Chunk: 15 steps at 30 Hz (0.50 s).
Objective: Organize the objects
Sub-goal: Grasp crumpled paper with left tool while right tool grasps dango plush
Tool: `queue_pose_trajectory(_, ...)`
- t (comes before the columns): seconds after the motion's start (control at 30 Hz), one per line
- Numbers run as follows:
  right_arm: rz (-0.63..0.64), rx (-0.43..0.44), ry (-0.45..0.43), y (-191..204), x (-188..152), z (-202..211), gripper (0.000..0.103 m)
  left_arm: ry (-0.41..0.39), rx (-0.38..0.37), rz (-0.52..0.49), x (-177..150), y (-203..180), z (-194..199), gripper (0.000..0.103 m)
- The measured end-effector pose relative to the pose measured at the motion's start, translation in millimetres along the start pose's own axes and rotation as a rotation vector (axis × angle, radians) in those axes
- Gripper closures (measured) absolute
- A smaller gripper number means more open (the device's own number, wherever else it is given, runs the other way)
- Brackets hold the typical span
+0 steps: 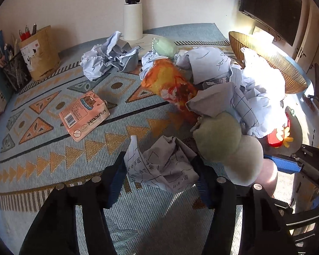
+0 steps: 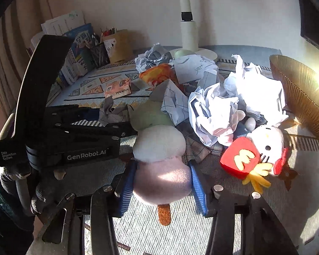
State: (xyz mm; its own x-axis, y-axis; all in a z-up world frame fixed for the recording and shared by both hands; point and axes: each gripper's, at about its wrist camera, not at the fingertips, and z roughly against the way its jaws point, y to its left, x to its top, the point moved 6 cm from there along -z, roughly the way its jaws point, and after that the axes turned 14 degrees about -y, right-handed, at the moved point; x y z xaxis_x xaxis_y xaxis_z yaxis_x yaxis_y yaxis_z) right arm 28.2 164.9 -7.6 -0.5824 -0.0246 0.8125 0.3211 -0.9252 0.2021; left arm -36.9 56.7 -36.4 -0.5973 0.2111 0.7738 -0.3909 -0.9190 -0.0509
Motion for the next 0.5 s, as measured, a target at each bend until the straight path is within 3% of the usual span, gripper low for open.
queue_pose_trajectory(0.17, -0.002, 0.039, -0.021, 9.1, 6.3, 25.7, 0.055, -0.051, 0.004, 0.159, -7.1, 16.5, 39.7, 0.048)
queue_pose_trajectory(0.3, -0.017, 0.062, 0.061, 21.6, -21.8, 20.6, 0.055, -0.093, 0.022, 0.295, -23.2, 27.4, 74.3, 0.048)
queue_pose_trajectory(0.4, -0.031, 0.062, 0.103, 27.0, -40.2, 15.4, 0.053, -0.091, -0.010, 0.385, -30.4, 31.5, 75.3, 0.048)
queue_pose_trajectory(0.43, -0.029, 0.056, 0.091, 27.7, -40.5, 17.5, 0.050, -0.099, 0.004, 0.388, -29.7, 33.3, 73.1, 0.048)
queue_pose_trajectory(0.5, -0.039, 0.085, 0.078, 30.3, -38.3, 20.4, 0.031, -0.123, 0.042, 0.372, -27.1, 35.7, 68.0, 0.048)
